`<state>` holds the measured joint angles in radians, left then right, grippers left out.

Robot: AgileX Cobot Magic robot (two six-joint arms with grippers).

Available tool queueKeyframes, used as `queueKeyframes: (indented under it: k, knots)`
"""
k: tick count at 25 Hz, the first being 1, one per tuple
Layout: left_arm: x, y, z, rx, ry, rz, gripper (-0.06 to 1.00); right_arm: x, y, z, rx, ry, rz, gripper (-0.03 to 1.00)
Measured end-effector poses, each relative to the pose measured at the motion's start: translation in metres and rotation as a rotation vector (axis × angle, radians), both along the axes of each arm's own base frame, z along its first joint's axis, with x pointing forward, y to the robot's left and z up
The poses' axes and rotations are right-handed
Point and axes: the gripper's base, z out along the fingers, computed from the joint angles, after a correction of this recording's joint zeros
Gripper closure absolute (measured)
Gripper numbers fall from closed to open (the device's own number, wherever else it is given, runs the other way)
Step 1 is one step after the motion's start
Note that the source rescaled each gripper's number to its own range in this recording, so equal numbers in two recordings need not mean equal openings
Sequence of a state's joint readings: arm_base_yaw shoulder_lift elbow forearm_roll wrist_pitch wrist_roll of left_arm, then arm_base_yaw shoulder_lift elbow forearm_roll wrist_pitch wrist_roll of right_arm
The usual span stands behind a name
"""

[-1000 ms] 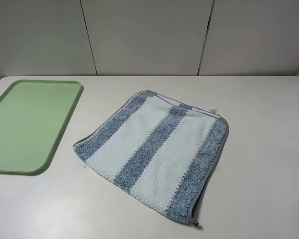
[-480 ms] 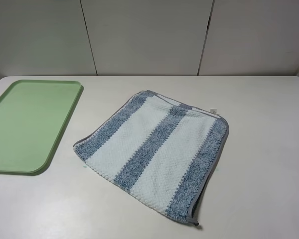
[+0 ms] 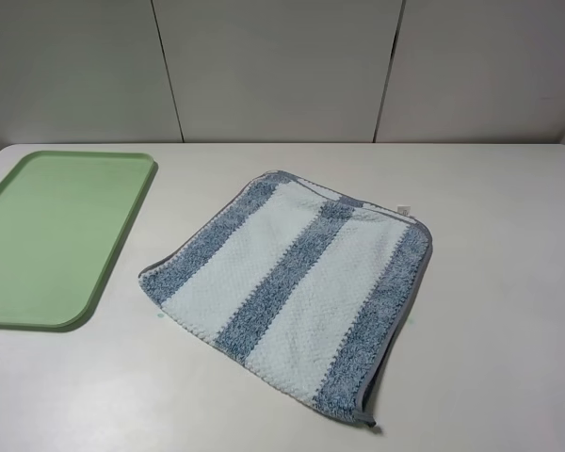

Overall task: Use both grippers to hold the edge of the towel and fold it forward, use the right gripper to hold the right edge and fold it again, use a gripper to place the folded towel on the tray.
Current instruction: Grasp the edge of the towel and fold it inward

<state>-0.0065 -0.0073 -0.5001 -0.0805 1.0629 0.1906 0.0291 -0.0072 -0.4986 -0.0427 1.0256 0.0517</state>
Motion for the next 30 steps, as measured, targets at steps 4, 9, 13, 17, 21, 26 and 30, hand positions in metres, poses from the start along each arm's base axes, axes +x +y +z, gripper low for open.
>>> queueKeyframes:
  k: [4,9,13,17,21,26,30]
  knots:
    - [0.0,0.0,0.0,0.0,0.0,0.0,-0.05,0.0,0.0,0.0,0.0,0.0,0.0,-0.03]
    - [0.0,0.0,0.0,0.0,0.0,0.0,-0.05,0.0,0.0,0.0,0.0,0.0,0.0,-0.03]
    - [0.004,0.0,0.006,0.001,0.026,0.0,-0.05,0.0,0.0,0.0,0.003,0.0,0.002,-0.03]
    - [0.021,0.0,0.019,0.042,0.112,-0.031,-0.04,0.0,0.001,0.0,0.01,0.0,0.008,-0.03]
    - [0.048,0.0,0.032,0.122,0.215,-0.101,-0.03,0.0,0.005,0.0,0.012,0.003,0.049,-0.03]
    - [0.088,-0.008,0.053,0.22,0.28,-0.283,-0.03,0.02,0.009,0.006,-0.008,0.118,0.105,-0.03]
    - [0.117,-0.025,0.066,0.366,0.312,-0.48,-0.02,0.048,0.012,0.013,-0.056,0.256,0.174,-0.03]
